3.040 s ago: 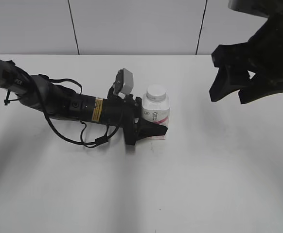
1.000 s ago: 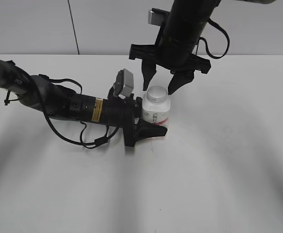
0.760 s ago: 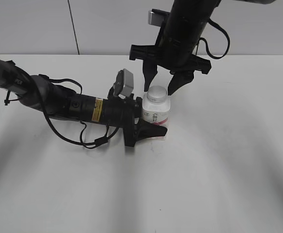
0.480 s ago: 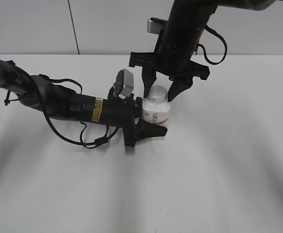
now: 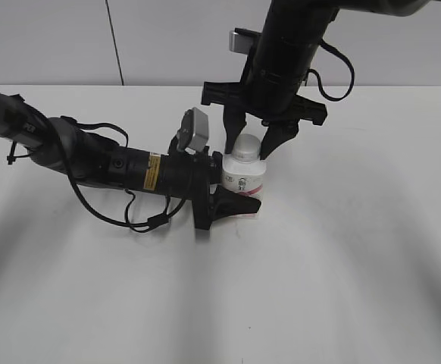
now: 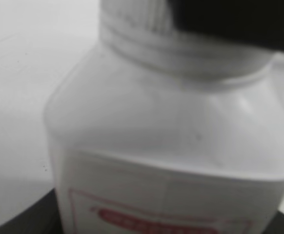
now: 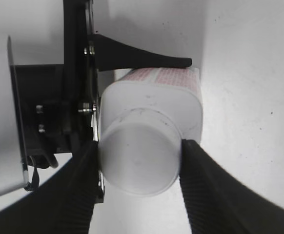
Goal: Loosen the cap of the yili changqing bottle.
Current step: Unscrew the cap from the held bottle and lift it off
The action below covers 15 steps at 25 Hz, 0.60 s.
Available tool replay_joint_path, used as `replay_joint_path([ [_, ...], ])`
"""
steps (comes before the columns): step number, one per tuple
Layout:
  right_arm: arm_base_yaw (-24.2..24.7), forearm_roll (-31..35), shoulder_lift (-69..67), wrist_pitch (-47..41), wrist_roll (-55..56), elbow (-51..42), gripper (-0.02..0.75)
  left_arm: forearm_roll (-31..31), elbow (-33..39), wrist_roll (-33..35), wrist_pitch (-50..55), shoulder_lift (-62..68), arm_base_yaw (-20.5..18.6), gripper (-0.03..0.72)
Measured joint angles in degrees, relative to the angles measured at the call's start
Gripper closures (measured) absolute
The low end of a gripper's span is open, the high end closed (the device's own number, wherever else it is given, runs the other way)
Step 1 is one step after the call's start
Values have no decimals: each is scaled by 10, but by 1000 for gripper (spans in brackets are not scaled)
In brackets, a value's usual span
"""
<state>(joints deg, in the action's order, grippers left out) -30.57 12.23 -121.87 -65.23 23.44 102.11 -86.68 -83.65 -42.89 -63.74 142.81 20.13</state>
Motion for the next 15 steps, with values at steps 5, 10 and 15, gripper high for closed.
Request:
replay_joint_path([
  [5,0,-1,0,-1,-9,0,336,0,0,0,0,0,0,264],
  [10,0,-1,0,-1,-91,0,337,0,0,1,1,0,0,264],
  [15,0,2,0,-2,-290,0,339,-1,0,1,0,0,0,266],
])
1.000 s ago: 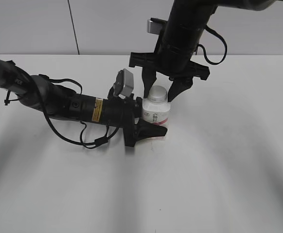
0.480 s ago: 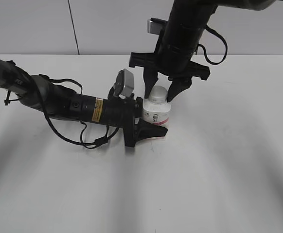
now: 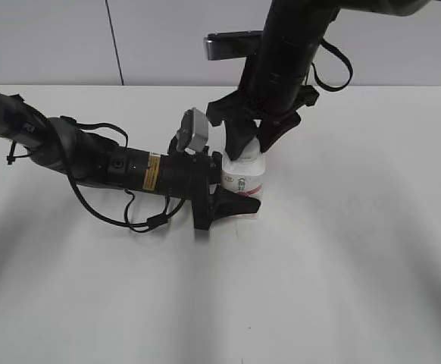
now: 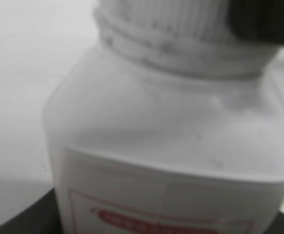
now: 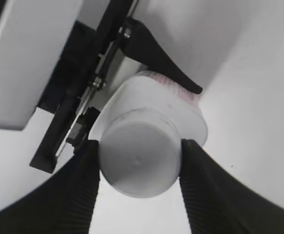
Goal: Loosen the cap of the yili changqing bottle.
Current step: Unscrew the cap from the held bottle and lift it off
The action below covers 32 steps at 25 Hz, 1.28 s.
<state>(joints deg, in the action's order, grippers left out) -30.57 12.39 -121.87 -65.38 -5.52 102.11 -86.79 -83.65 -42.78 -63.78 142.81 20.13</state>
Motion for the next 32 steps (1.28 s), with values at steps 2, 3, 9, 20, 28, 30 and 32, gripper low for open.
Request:
replay_joint_path([
  [2,0,0,0,0,-69,0,338,-1,0,1,0,0,0,268],
  [3,0,0,0,-1,-105,0,339,-1,0,2,0,0,0,270],
  [9,0,-1,0,-3,-303,0,340,-2,0,6,-1,0,0,274],
  [20,1,-3,0,-3,-573,1,342,-4,0,11,-3,0,0,276],
  [28,1,-3,0,-2,-630,1,342,-4,0,11,-9,0,0,277],
  [30,1,-3,0,-2,-632,1,342,-5,0,11,-9,0,0,277],
  [32,1,-3,0,-2,-632,1,342,-5,0,11,-9,0,0,277],
])
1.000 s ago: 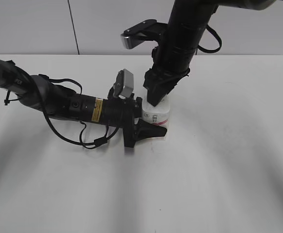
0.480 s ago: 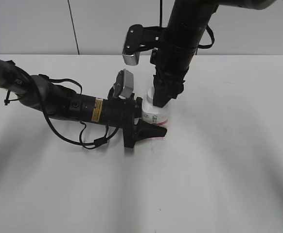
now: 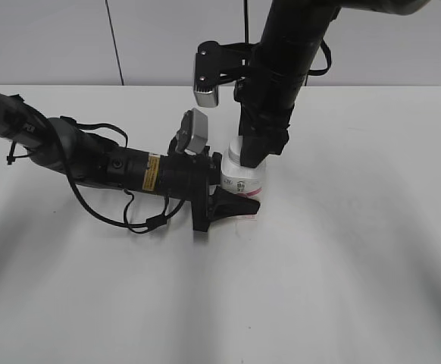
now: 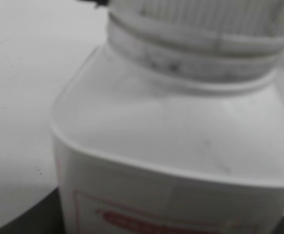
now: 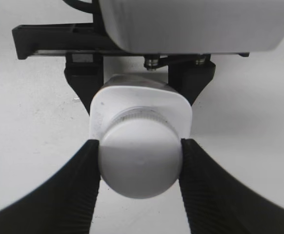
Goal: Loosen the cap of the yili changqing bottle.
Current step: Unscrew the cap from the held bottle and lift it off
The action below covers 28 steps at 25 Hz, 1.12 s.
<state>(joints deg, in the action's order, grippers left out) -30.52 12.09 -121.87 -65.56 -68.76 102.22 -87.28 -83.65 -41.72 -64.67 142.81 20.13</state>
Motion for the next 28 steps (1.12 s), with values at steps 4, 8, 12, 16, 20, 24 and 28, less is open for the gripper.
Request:
replay_joint_path([
  [4,0,2,0,4,-2,0,342,0,0,0,0,0,0,277],
  [8,0,2,0,6,-2,0,342,0,0,0,0,0,0,279],
  [12,0,3,0,6,-2,0,342,0,0,0,0,0,0,279],
  [16,0,4,0,6,-2,0,342,0,0,0,0,0,0,280],
  [20,0,15,0,6,-2,0,298,-1,0,-3,-1,0,0,280],
  [24,0,31,0,6,7,0,221,-1,0,-7,-1,0,0,280],
  [28,-1,33,0,6,30,0,202,-2,0,-7,-1,0,0,283],
])
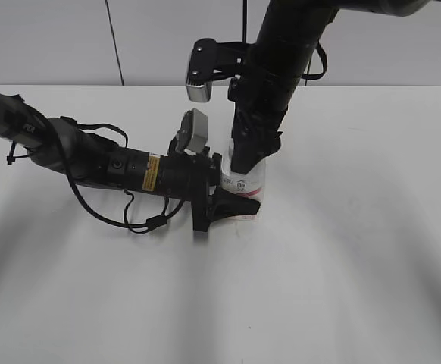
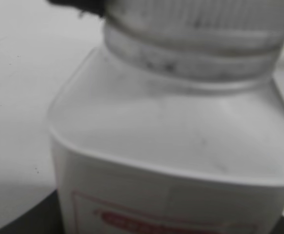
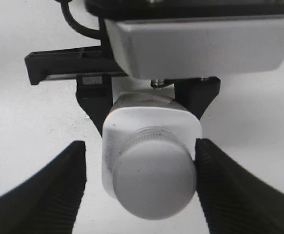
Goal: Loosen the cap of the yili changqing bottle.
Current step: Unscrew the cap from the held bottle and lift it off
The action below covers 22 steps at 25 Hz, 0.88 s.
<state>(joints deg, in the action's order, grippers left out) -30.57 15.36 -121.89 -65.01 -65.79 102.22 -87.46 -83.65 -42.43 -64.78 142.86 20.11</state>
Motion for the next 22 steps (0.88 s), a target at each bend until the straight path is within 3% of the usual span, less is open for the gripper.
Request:
replay_joint_path([
  [12,0,-1,38,1,69,0,202,0,0,-2,0,0,0,283],
  [17,0,-34,54,36,279,1,201,3,0,-3,1,0,0,284],
  [22,0,-8,53,22,494,1,201,4,0,-3,1,1,0,284],
])
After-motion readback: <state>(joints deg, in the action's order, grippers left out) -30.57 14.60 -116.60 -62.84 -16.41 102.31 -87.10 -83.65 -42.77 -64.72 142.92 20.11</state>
